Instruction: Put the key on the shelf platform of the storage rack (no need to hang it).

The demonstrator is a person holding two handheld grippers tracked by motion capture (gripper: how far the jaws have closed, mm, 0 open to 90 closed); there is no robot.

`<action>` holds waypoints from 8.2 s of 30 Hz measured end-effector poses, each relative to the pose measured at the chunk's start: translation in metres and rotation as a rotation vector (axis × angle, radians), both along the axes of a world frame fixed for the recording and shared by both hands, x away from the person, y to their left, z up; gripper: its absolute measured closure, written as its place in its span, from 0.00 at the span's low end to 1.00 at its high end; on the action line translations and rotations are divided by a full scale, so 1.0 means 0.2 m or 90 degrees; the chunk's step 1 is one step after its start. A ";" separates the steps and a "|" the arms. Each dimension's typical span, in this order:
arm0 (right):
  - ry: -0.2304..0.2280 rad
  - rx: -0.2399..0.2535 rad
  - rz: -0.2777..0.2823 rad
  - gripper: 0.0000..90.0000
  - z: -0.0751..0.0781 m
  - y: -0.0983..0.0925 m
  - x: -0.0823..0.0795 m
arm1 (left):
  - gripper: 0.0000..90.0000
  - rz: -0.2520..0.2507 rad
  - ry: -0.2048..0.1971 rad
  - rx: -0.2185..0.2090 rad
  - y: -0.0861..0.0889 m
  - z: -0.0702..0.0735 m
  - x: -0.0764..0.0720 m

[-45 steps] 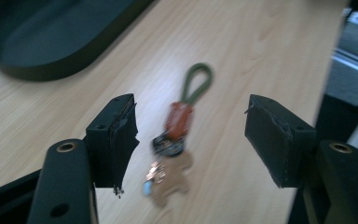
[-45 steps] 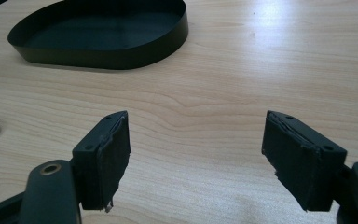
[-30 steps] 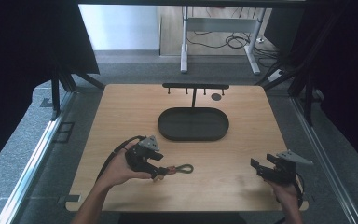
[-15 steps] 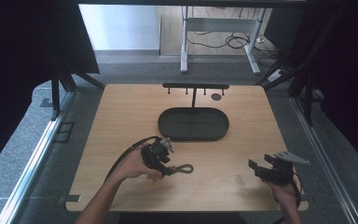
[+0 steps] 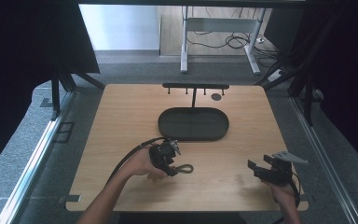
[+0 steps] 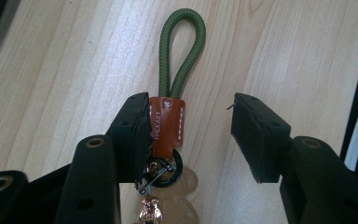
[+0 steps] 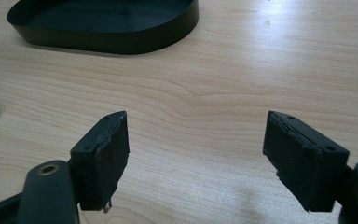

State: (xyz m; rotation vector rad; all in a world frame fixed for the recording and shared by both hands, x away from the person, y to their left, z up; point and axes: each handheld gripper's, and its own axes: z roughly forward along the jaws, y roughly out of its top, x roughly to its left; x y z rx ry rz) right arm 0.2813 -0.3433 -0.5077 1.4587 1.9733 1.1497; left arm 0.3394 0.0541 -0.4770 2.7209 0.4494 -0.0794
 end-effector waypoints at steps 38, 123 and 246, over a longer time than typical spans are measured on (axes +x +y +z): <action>-0.004 -0.011 0.011 0.26 0.02 0.03 -0.01 | 0.74 0.016 -0.007 0.035 0.01 -0.13 0.01; 0.003 -0.005 -0.011 0.26 0.00 -0.01 -0.02 | 0.74 0.026 -0.059 -0.050 0.05 0.54 0.33; 0.033 -0.019 -0.014 0.26 -0.07 -0.02 0.01 | 0.72 0.044 -0.023 0.014 -0.23 0.21 0.84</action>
